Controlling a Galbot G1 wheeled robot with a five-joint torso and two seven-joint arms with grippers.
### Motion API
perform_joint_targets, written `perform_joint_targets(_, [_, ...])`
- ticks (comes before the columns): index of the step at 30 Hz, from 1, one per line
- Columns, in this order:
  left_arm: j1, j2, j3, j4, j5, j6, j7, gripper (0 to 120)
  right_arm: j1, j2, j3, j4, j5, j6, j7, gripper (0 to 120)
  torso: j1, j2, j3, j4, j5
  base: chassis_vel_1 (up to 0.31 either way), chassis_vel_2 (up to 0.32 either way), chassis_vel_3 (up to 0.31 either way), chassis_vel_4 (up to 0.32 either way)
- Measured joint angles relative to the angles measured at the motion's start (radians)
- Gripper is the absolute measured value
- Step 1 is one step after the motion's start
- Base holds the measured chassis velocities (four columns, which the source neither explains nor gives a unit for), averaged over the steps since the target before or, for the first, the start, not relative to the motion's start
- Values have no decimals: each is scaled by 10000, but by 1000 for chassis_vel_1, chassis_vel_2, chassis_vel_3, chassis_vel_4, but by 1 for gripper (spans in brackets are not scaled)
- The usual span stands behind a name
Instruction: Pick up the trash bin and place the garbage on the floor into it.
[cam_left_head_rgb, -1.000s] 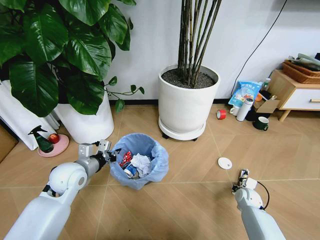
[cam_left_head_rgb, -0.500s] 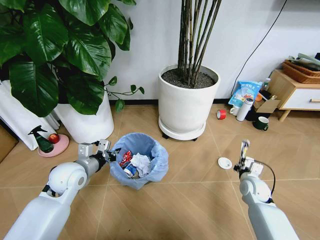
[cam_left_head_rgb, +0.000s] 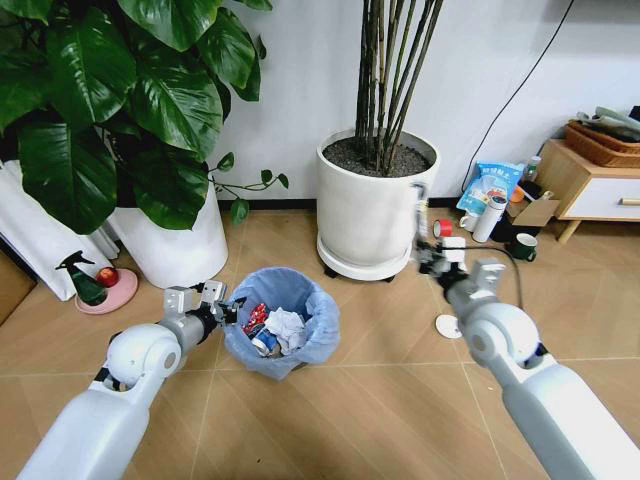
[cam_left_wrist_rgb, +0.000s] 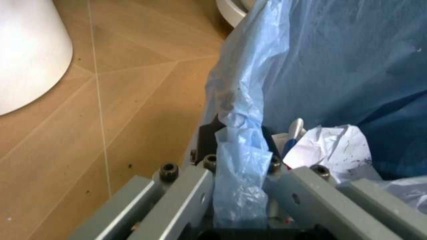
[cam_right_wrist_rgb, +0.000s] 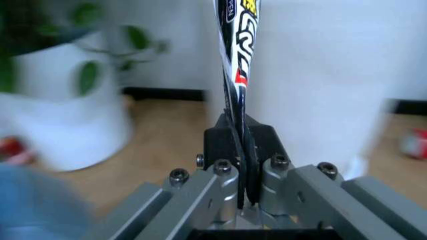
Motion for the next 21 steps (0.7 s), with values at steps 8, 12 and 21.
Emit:
perform_joint_targets(8, [-347, -67, 275, 379, -22, 0, 63, 0, 2315, 221, -2943, 27, 920, 109, -138, 0, 0, 0, 0, 2, -3, 0, 0, 0, 0])
perform_joint_targets(12, [-625, -163, 360, 606, -215, 0, 63, 0, 2916, 655, -4105, -154, 1147, 100, -44, 0, 0, 0, 1, 2, -2, 0, 0, 0, 0])
perform_joint_targets(21, [-929, -91, 414, 853, -438, 0, 88, 0, 2937, 1144, -4977, -718, 841, 7, 28, 0, 0, 0, 0, 0, 0, 0, 0, 0, 0])
